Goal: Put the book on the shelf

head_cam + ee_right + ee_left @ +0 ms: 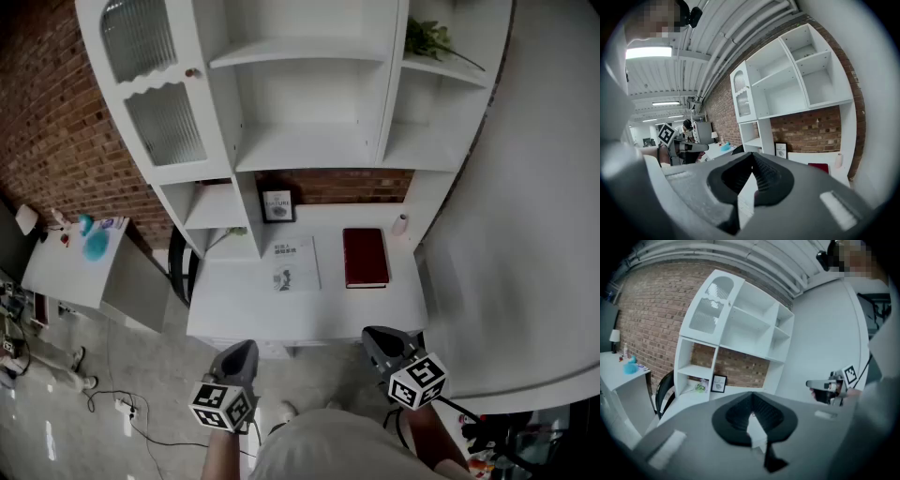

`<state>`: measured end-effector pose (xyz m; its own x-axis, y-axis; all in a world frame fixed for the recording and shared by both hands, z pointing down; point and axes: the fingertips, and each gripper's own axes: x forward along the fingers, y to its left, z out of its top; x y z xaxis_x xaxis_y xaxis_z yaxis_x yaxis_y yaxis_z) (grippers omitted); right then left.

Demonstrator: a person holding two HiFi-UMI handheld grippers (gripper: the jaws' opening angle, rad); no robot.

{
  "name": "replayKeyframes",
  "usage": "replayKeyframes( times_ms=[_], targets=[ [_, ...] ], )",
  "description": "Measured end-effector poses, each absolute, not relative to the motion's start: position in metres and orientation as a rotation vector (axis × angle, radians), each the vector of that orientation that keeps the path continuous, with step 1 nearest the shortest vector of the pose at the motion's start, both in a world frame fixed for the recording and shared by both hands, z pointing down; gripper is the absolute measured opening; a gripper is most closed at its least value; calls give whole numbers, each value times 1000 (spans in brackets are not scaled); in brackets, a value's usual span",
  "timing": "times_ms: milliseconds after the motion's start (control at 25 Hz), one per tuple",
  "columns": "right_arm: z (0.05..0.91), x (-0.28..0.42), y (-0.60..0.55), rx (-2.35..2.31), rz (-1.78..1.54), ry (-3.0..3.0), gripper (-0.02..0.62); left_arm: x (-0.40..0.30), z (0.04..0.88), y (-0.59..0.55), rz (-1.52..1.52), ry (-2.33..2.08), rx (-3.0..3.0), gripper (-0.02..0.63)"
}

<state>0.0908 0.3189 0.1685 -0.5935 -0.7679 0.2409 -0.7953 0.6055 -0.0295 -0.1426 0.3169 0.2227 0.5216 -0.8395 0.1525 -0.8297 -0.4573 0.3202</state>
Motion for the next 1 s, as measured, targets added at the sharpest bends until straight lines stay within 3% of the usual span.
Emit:
replayKeyframes(
  times_ms=[1000],
  targets=[
    [192, 146, 322, 1184, 262, -2630, 2, -87, 254, 347, 25, -1440, 2304, 8]
  ],
)
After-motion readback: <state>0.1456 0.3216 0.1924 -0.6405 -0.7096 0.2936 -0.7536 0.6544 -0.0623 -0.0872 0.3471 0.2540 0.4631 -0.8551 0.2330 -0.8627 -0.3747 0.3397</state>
